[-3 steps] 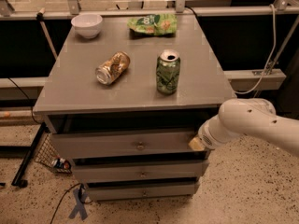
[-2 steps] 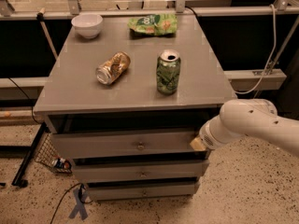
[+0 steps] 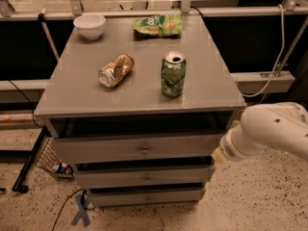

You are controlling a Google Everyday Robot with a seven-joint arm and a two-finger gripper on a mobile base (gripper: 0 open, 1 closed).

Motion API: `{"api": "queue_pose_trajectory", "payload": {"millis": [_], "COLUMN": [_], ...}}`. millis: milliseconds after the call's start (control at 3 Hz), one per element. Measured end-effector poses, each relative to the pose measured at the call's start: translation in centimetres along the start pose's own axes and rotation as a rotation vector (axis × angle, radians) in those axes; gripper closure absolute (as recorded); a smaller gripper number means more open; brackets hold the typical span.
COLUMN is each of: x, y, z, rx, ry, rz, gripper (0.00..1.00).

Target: Close top drawer

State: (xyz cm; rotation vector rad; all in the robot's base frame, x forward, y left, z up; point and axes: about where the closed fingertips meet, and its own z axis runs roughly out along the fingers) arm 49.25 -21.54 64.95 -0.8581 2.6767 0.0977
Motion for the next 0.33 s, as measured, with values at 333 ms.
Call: {"api": "queue_pose_trajectory", "payload": {"millis": [333], "x": [1.79], "y": [-0.35], "z": [-1.11], "rx": [0.016], "ry": [0.032], "rz": [0.058], "gripper": [1.00]}}
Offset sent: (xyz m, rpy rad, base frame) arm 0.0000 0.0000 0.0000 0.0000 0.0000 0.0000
